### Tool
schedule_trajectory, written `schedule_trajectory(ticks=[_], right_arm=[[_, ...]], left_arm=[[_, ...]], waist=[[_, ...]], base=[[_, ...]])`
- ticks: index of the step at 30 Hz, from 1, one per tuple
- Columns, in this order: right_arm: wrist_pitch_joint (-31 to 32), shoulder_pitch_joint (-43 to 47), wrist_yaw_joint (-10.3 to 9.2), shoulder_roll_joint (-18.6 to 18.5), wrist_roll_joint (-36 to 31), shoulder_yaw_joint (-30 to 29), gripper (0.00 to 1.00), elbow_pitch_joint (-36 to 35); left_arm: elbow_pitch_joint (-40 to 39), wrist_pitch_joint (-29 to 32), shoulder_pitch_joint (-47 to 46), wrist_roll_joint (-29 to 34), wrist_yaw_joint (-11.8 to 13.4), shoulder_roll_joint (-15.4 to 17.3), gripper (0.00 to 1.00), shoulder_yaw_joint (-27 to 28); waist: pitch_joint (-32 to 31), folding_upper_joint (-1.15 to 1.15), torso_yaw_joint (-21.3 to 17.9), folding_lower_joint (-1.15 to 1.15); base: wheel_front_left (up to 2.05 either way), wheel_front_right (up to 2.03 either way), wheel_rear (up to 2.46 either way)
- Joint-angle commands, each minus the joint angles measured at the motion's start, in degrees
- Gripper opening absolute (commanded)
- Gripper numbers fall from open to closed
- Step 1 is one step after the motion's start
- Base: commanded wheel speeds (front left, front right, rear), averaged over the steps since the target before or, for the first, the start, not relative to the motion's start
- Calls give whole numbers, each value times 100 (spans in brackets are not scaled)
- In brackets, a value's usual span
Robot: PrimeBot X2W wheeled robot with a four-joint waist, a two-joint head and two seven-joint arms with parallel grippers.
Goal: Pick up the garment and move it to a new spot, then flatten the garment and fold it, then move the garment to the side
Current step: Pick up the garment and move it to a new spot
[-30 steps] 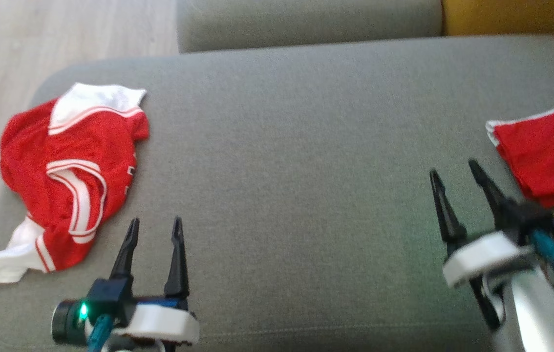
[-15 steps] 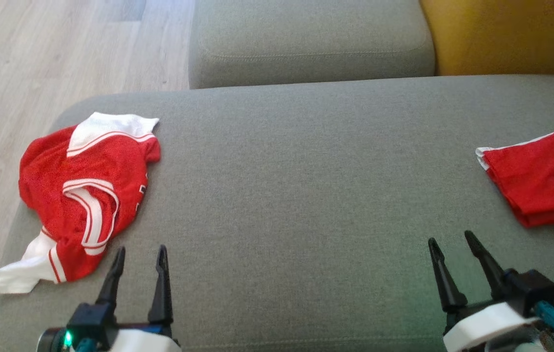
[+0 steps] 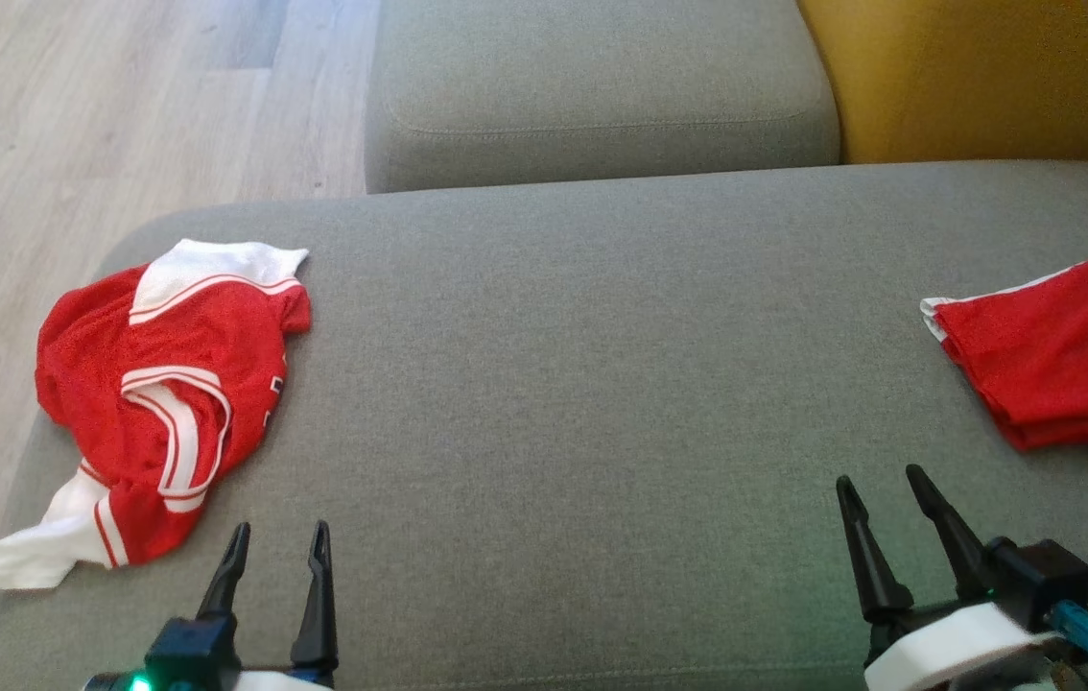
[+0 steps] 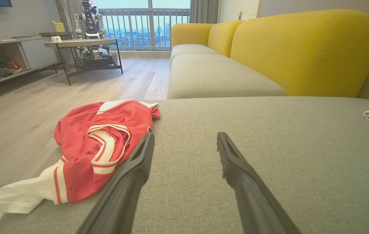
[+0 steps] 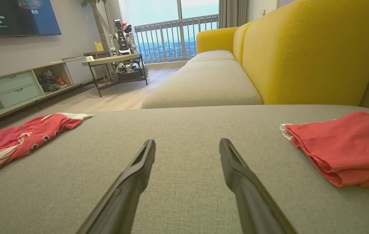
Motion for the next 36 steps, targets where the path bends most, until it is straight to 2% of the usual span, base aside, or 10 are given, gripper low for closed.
schedule_trajectory(ticks=[1, 9, 14, 31, 36], right_arm=[[-53, -113, -2, -41, 38, 96, 100, -159], [-53, 3, -2, -41, 54, 102, 100, -91], [-53, 39, -2, -41, 81, 152, 100, -75], [-53, 98, -2, -41, 332, 373, 100, -119], [-53, -82, -2, -41, 275, 525, 100, -96]], left_arm=[[-146, -70, -180, 55, -11, -42, 100, 214], [-32, -70, -127, 43, 78, -53, 100, 288], [-63, -70, -131, 23, 122, -58, 100, 310], [-347, -70, -44, 260, 73, -29, 100, 335], [-499, -70, -25, 223, 148, -33, 100, 426]], waist=[[-28, 0, 13, 0], [-167, 0, 126, 0], [-256, 0, 400, 0], [-151, 0, 2149, 0], [37, 0, 2360, 0]], base=[[0, 0, 0], [0, 0, 0], [0, 0, 0], [0, 0, 0], [0, 0, 0]])
